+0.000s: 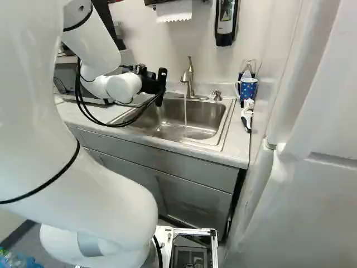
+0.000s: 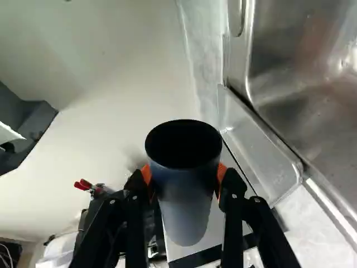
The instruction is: Rinse the cup and place it in the tray
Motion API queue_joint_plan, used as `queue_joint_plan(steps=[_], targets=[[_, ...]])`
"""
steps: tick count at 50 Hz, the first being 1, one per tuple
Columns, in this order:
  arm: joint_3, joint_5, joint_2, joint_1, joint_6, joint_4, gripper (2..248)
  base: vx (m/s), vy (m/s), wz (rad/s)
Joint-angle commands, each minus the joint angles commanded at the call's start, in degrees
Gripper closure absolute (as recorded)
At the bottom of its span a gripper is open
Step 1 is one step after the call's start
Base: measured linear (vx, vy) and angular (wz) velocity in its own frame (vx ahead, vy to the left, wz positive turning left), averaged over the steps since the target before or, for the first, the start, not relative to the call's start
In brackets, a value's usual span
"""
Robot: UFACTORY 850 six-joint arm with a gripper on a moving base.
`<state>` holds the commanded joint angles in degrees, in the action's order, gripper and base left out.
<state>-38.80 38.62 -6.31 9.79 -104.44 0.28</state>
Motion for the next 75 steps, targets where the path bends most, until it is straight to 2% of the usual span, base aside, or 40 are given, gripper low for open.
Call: queue_joint_plan(steps=[75], targets=[[0.0, 0.0, 0.0, 0.0, 45.2, 0.0, 126, 0.0, 0.0, 0.0]])
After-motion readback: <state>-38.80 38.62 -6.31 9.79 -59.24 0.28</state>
